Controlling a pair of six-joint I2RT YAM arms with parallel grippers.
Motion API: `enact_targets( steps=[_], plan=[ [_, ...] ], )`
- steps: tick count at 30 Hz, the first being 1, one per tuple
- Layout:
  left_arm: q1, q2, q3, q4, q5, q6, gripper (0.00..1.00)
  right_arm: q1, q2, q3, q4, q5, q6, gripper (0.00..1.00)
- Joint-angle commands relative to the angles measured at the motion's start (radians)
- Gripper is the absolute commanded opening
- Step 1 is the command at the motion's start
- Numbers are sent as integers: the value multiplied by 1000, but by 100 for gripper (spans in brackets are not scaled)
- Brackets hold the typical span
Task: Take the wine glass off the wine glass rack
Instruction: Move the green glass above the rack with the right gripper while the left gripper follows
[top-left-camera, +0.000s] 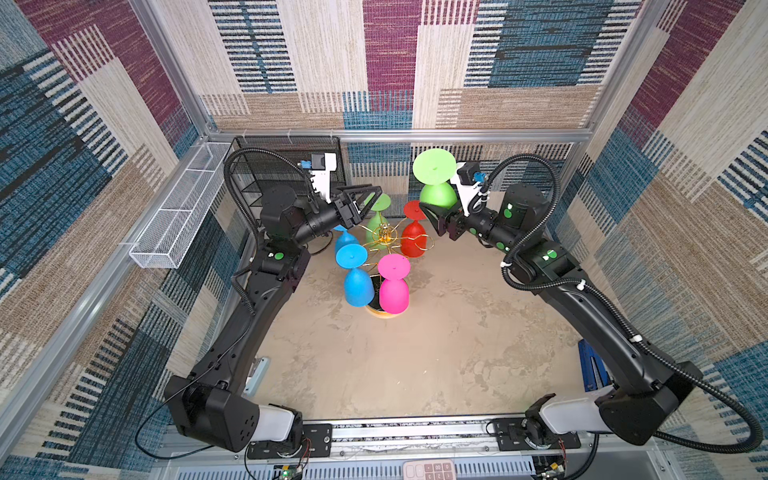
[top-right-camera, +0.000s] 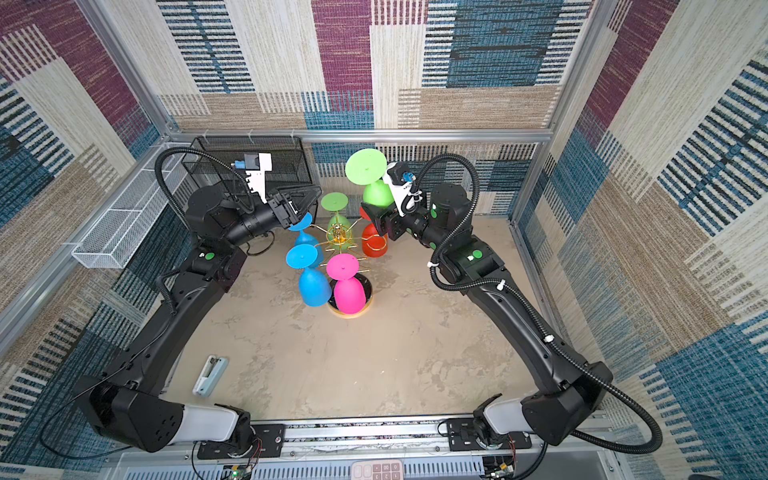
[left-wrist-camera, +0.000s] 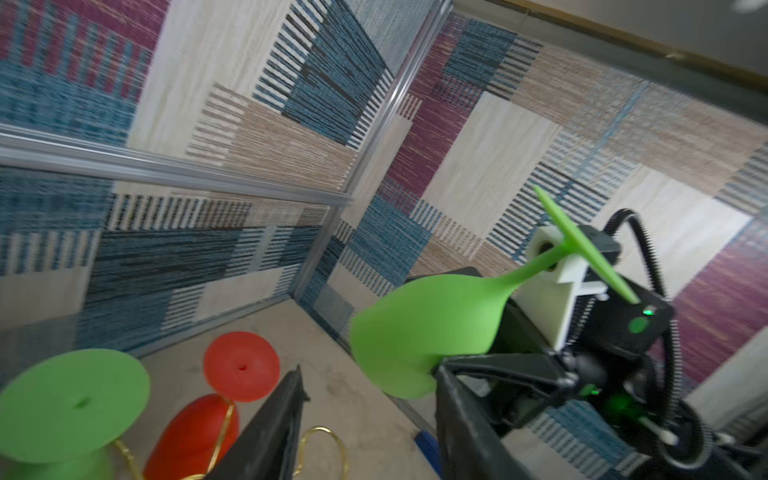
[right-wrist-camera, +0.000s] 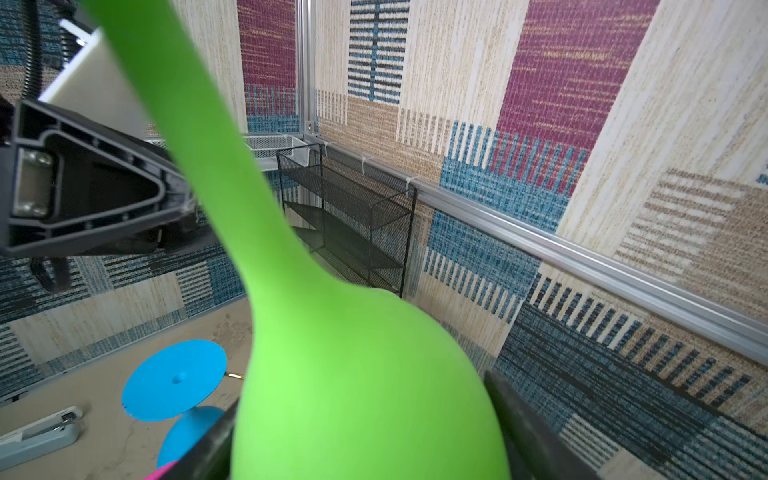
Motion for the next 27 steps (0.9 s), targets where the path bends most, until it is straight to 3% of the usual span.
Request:
enact_targets(
  steps=[1,6,9,16,27],
  plan=[
    [1,-4,-11,10,-189,432,56,1,4,55,-173,13,41,48],
    [-4,24,-37,196,-112,744,54,1,21,95,-261,-1,61,45],
    [-4,53,-58,315,-6,861,53,1,29,102,-282,-17,71,44],
    [-4,130,-66,572,145,887,50,2,56,118,-300,-37,86,40],
    [-17,170,-29,597,234,944,48,3,113,159,-323,-109,104,36]
  ],
)
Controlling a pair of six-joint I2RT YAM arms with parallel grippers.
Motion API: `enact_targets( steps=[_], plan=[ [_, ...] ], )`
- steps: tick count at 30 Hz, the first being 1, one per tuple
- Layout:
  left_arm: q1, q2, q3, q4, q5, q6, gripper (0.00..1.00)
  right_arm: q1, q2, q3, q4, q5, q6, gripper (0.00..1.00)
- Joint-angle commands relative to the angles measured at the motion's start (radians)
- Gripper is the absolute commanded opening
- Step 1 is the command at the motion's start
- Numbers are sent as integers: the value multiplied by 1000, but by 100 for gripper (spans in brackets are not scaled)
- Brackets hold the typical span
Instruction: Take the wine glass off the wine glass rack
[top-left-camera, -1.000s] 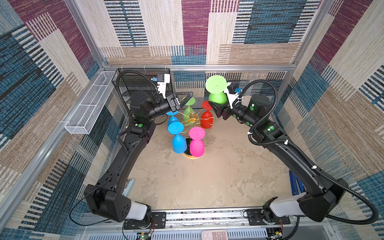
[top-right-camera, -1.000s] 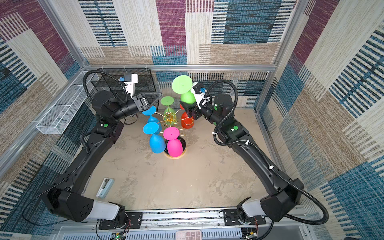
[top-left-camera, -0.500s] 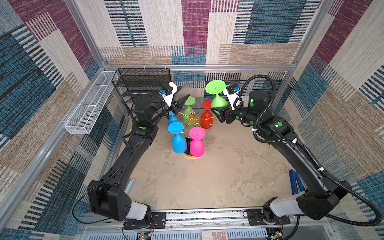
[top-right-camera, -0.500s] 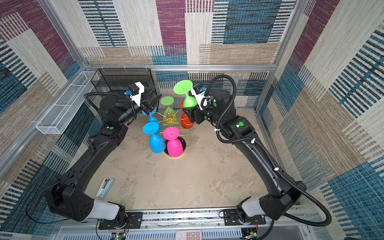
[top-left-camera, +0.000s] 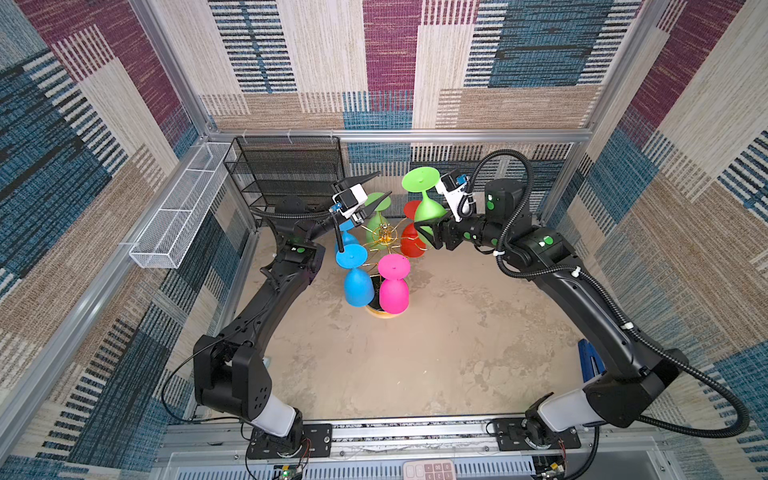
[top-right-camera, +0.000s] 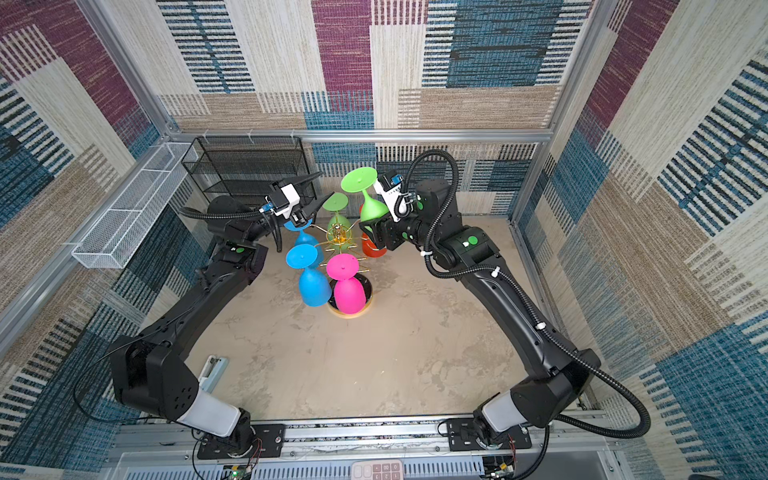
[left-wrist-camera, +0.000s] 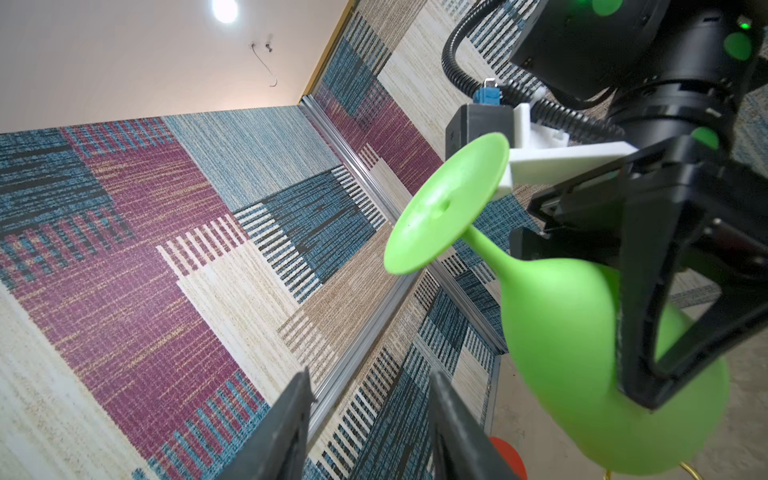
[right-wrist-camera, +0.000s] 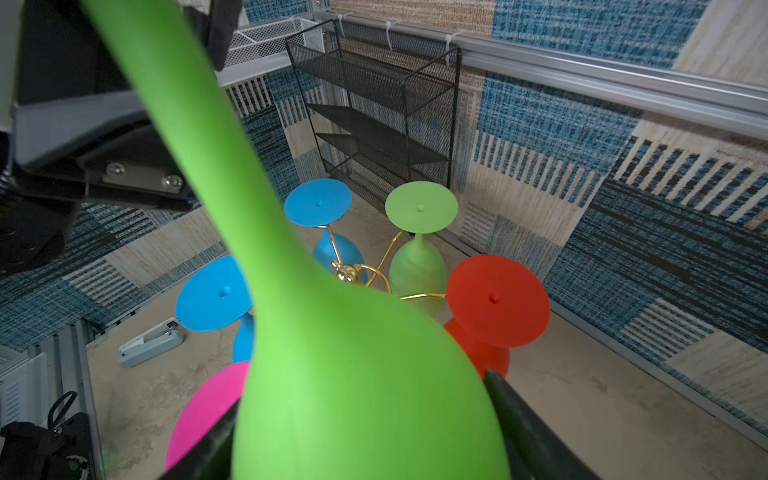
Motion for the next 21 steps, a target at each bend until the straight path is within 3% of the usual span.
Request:
enact_targets(
  steps=[1,21],
  plan=[
    [-6,4,10,34,48,45,47,1,15,17,12,-41,21,35],
    [-22,24,25,52,101,66,39,36,102,87,-67,-84,13,32]
  ],
)
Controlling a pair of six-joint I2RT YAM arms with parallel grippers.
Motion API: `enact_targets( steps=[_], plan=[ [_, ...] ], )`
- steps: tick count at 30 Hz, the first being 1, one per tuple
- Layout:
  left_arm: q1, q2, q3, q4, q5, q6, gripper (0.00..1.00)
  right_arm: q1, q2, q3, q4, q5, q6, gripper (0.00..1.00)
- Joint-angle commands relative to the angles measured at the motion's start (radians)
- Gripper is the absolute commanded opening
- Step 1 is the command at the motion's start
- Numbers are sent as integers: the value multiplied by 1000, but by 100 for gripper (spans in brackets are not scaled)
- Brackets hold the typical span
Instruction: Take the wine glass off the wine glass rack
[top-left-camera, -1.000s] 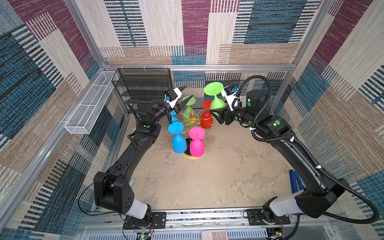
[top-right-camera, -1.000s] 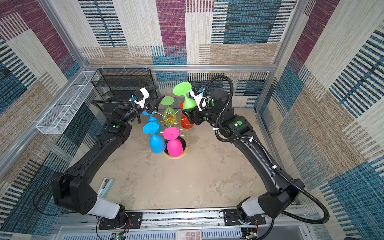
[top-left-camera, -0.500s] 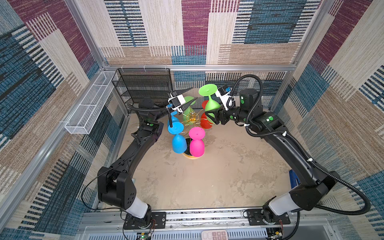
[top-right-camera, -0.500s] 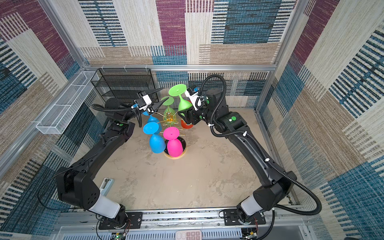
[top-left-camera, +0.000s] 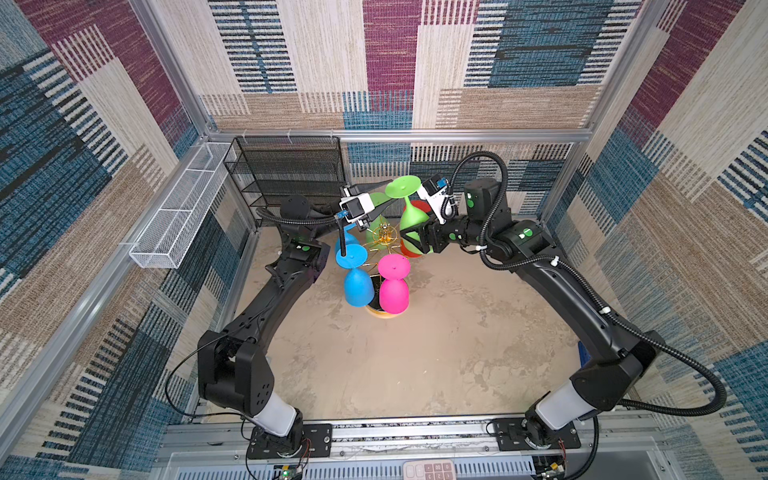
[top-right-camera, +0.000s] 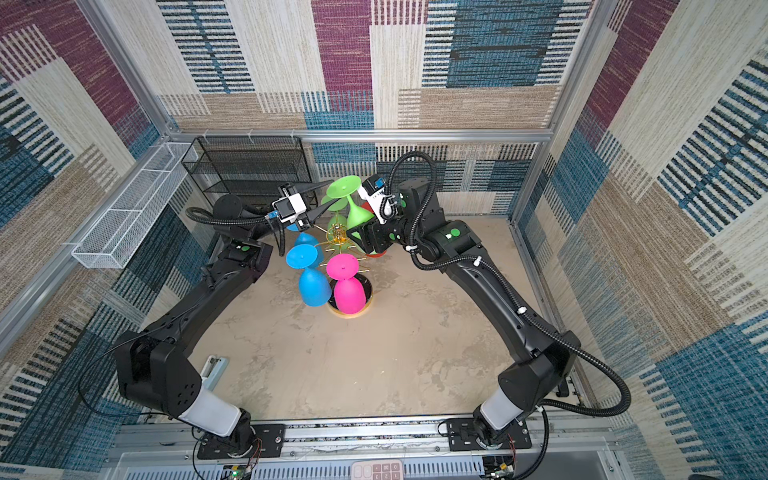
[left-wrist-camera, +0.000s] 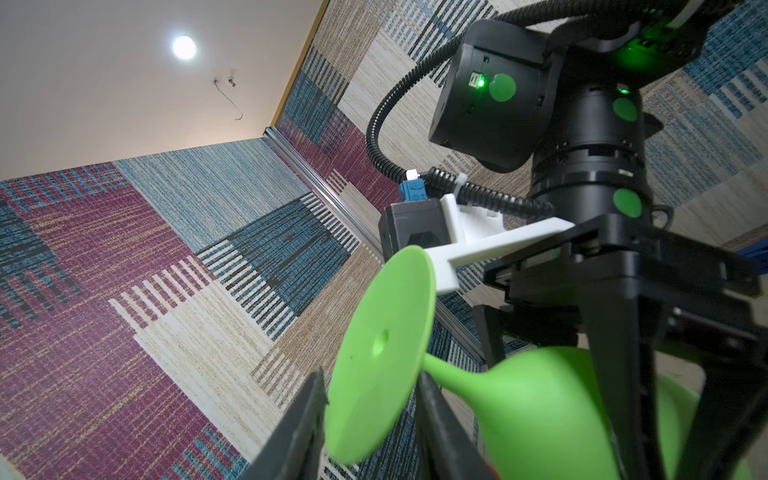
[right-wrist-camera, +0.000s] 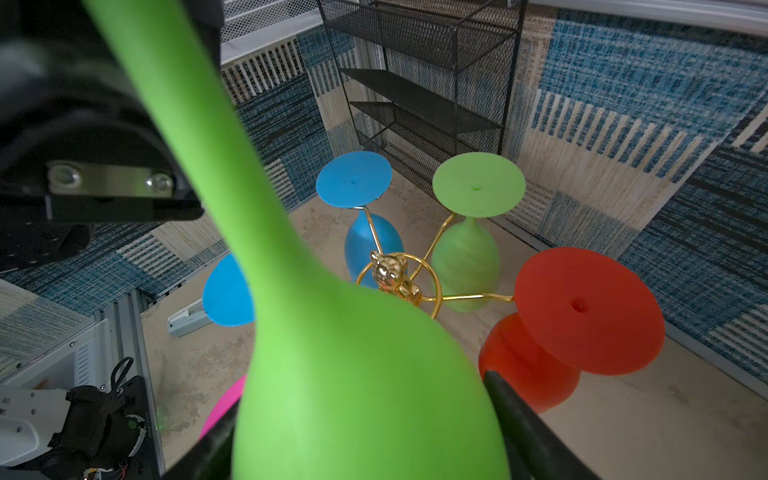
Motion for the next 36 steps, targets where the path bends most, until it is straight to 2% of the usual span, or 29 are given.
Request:
enact_targets(
  steps=[1,5,12,20,23,28,36],
  plan=[
    [0,1,4,39,14,30,39,3,7,15,-6,-16,-8,32],
    [0,-3,3,30,33,43,36,5,13,18,-10,-25,-6,31],
    [0,-9,-9,20,40,87,24,9,24,46,-31,-34,-3,32],
    [0,-11,-19,26,20,109,11,8,22,60,-38,-50,8,37],
    [0,-14,-26,27,11,118,7,8,16,58,-29,-55,18,46],
    [0,-18,-33,36,-17,123,0,8,-10,38,25,-62,60,67],
    [2,-26,-50,45,-83,92,0,8,-46,18,87,-55,129,87]
  ],
)
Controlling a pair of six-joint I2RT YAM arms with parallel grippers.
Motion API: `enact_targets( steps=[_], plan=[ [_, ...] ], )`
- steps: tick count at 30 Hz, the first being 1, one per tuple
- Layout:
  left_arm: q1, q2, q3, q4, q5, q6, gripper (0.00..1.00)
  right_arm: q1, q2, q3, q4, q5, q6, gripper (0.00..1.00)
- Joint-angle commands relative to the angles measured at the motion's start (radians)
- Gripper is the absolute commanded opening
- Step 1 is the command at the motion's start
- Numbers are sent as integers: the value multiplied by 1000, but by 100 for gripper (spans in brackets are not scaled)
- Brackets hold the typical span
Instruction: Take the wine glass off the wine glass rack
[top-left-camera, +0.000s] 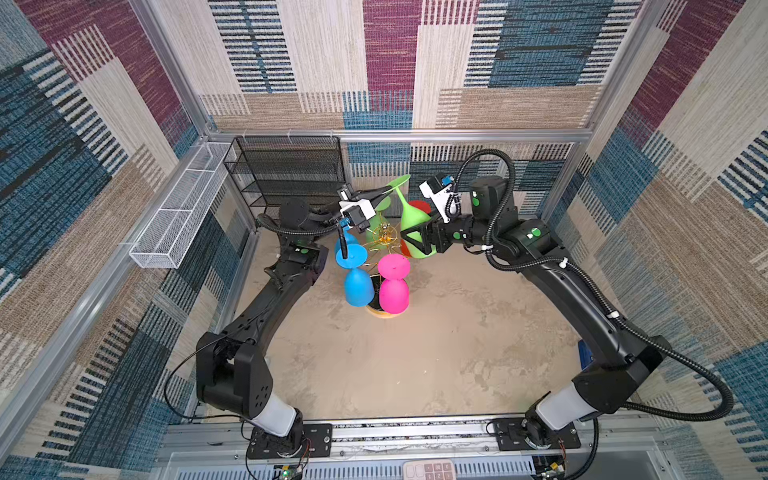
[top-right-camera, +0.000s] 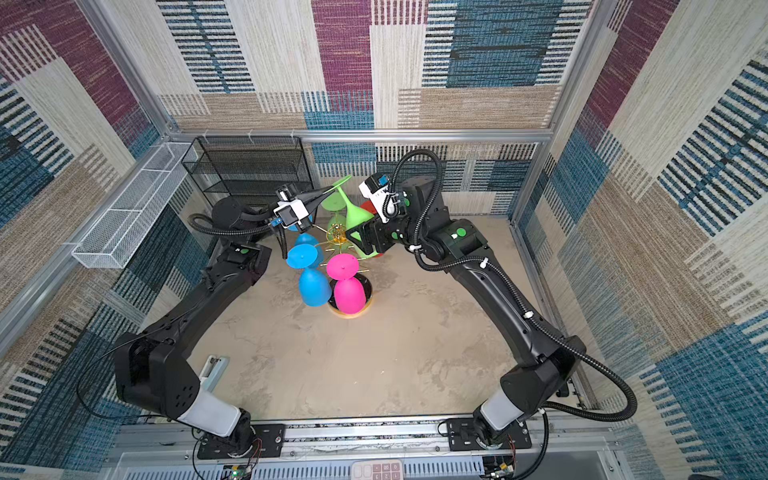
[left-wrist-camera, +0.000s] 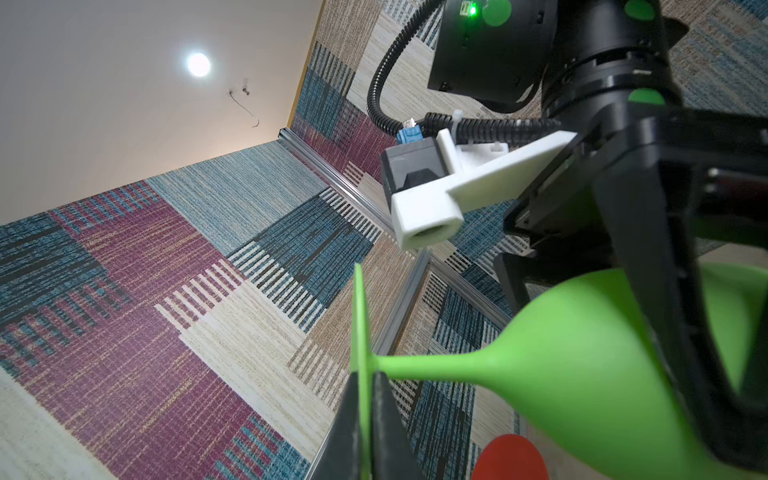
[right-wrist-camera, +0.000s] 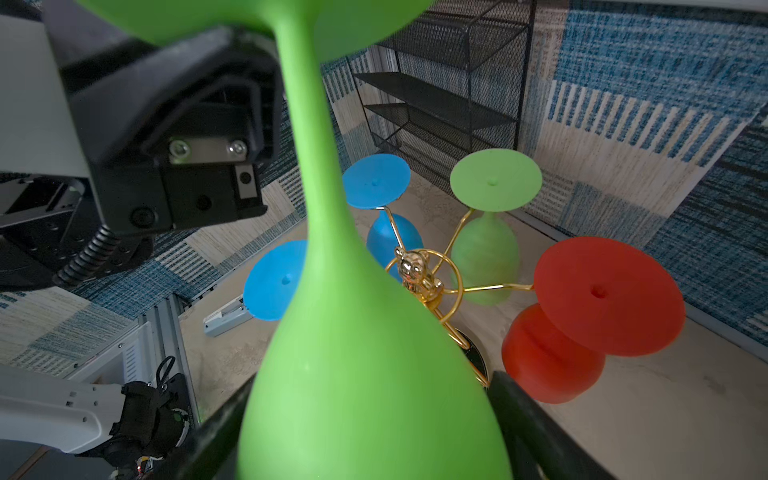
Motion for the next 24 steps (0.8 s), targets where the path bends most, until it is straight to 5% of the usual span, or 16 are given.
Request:
enact_targets(
  steps=[1,8,14,24],
  plan=[
    [-3,-10,-9,26,-54,-35,0,3,-31,-16,126,-16,58,89],
    [2,-43,3,-139,-183,-188,0,0,-214,-233,447,27,206,97],
    [2,-113,-26,-315,-370,-389,0,-6,-376,-390,573,190,236,97],
    [2,-184,-88,-404,-424,-619,0,-25,-535,-635,678,308,333,72]
  ],
)
